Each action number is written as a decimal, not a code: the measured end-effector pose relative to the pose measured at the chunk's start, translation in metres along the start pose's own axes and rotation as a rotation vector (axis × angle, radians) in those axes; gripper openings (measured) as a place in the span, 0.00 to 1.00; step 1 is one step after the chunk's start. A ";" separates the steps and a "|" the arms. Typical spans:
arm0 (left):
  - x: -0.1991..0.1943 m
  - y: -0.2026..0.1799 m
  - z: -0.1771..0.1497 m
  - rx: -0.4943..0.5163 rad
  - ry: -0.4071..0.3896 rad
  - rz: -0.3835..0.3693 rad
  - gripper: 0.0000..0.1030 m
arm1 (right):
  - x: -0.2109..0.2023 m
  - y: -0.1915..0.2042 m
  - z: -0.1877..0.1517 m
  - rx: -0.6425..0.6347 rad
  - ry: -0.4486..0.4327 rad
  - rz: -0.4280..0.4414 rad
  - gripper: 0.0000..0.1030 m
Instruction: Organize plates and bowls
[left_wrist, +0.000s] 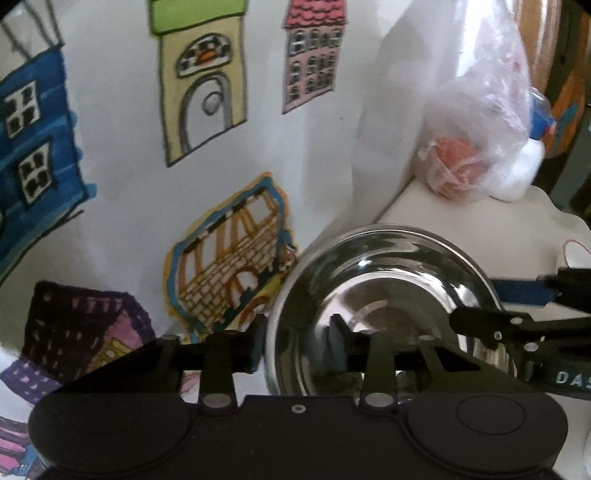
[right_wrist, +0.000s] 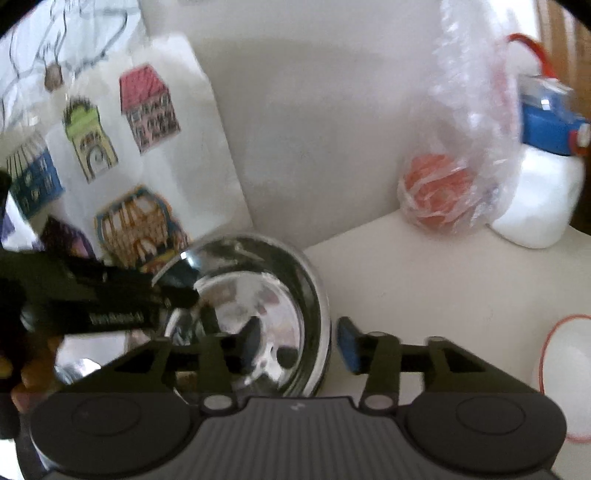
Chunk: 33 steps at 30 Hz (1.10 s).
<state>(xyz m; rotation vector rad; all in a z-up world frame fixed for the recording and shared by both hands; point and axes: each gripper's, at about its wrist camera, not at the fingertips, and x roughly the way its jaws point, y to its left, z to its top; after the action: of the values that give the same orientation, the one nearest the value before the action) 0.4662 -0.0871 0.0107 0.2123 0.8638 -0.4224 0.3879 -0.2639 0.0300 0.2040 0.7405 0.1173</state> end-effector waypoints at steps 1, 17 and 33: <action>-0.001 -0.002 -0.001 0.012 -0.004 -0.006 0.47 | -0.004 0.001 -0.001 0.016 -0.029 -0.002 0.60; 0.009 -0.028 -0.020 0.285 0.009 -0.063 0.80 | -0.023 0.010 -0.008 0.153 -0.185 0.015 0.82; -0.020 -0.041 -0.062 0.415 0.041 -0.020 0.85 | -0.017 0.004 -0.009 0.154 -0.206 0.013 0.84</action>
<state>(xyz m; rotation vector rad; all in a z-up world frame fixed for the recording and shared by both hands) 0.3937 -0.0964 -0.0137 0.5961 0.8117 -0.6158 0.3690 -0.2620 0.0358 0.3626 0.5432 0.0500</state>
